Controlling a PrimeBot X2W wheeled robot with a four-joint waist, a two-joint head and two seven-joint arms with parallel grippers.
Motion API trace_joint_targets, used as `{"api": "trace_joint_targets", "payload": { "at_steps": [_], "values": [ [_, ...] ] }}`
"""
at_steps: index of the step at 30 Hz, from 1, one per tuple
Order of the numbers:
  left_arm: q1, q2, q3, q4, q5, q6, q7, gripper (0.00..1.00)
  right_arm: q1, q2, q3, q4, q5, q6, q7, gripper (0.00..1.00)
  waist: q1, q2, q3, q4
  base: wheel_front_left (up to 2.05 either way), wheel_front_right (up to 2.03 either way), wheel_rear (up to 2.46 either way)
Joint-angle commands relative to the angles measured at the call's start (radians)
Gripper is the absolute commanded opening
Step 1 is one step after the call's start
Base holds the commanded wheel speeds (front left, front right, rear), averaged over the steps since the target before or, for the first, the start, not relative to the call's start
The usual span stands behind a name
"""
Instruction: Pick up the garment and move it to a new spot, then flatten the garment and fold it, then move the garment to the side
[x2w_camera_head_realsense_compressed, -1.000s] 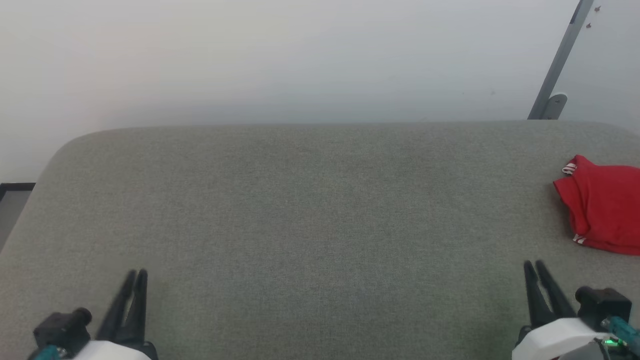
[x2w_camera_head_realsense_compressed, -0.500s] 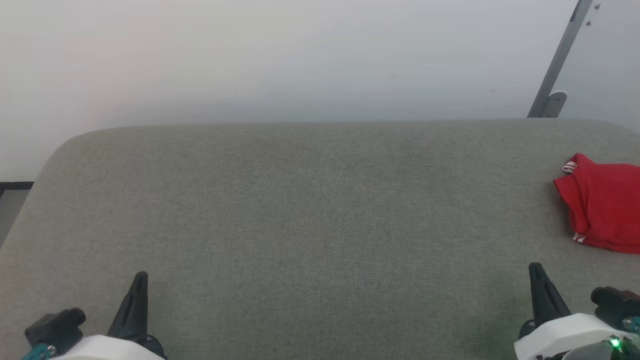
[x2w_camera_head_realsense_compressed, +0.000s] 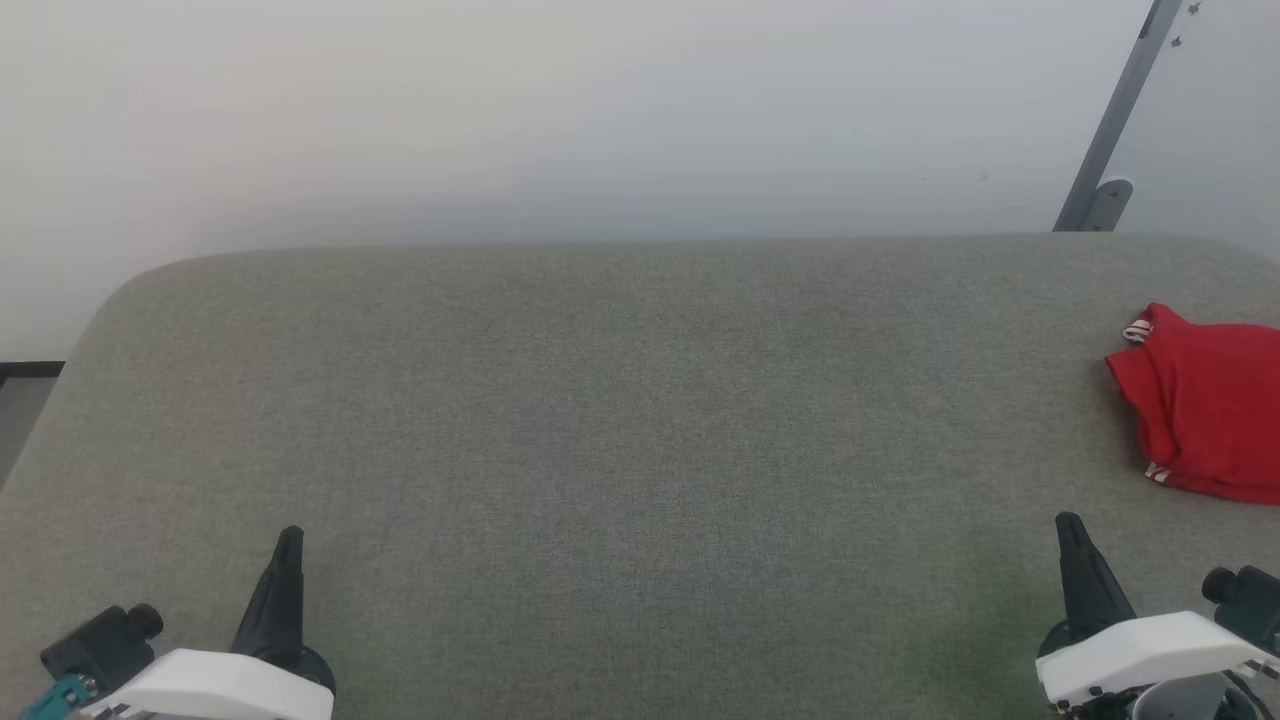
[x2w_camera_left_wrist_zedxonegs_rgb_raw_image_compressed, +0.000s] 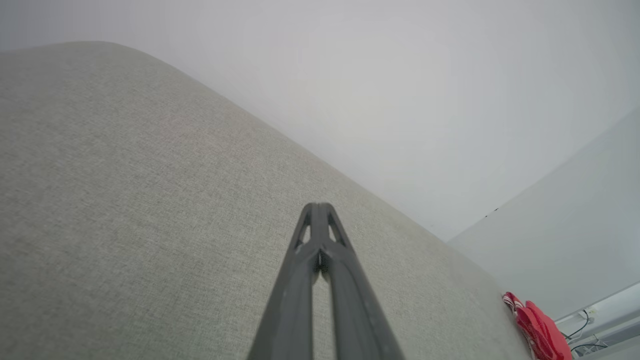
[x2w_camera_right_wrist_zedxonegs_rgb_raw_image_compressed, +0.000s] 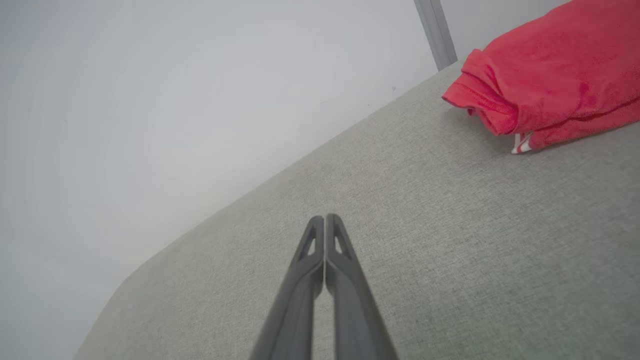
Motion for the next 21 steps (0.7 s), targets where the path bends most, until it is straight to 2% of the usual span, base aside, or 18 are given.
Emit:
{"api": "trace_joint_targets", "payload": {
  "at_steps": [1, 21],
  "values": [
    [-0.030, 0.000, 0.011, -0.010, -0.033, -0.001, 0.008, 0.00, -0.030, -0.003, 0.003, -0.019, 0.040, 0.000, 0.008, 0.00, 0.0000, -0.0001, 0.001, 0.000, 0.00, 0.00, 0.00],
    [-0.059, -0.042, 0.028, -0.006, -0.235, -0.001, 0.074, 0.00, -0.053, 0.003, 0.006, -0.019, 0.293, 0.000, 0.059, 0.00, 0.0000, -0.0001, 0.007, -0.004, 0.00, 0.00, 0.00]
  ]
}}
